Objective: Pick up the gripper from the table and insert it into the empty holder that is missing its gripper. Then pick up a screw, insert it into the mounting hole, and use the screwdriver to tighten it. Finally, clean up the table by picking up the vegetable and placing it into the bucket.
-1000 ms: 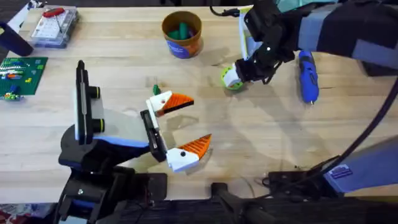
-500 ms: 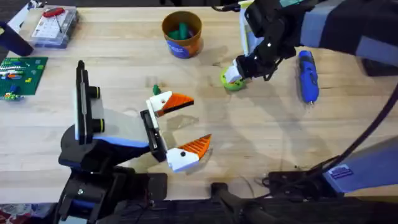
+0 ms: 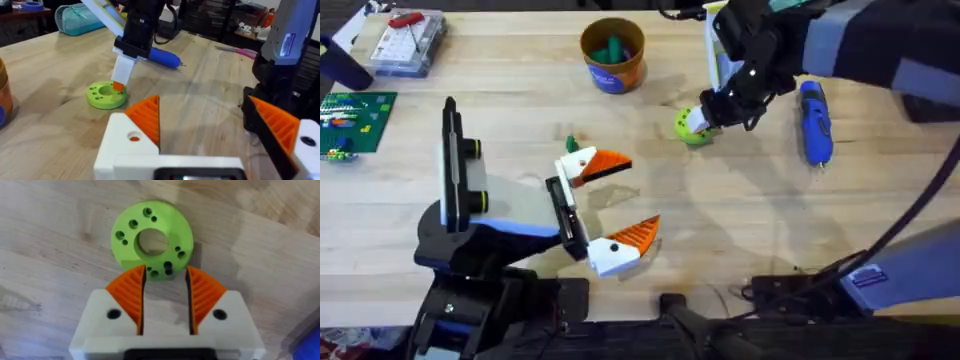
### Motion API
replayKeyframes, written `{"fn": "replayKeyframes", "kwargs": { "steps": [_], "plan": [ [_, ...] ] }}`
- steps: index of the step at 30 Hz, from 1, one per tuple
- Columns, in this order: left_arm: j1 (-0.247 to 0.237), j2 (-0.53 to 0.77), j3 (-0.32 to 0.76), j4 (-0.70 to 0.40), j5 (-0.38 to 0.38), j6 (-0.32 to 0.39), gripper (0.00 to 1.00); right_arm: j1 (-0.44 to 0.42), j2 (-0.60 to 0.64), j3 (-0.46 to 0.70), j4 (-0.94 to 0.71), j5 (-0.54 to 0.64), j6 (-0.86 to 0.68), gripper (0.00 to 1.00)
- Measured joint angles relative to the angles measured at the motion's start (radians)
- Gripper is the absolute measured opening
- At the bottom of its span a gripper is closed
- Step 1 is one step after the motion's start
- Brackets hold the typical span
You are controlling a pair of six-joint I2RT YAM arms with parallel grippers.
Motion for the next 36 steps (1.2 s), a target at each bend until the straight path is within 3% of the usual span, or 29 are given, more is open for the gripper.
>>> {"fn": "replayKeyframes", "kwargs": {
  "steps": [11,36],
  "plan": [
    [0.0,0.0,0.0,0.0,0.0,0.0,0.99,0.023,0.0,0.0,-0.006,0.001,0.0,0.356],
    [0.0,0.0,0.0,0.0,0.0,0.0,0.99,0.023,0.0,0.0,0.001,0.045,0.0,0.33]
  ]
}}
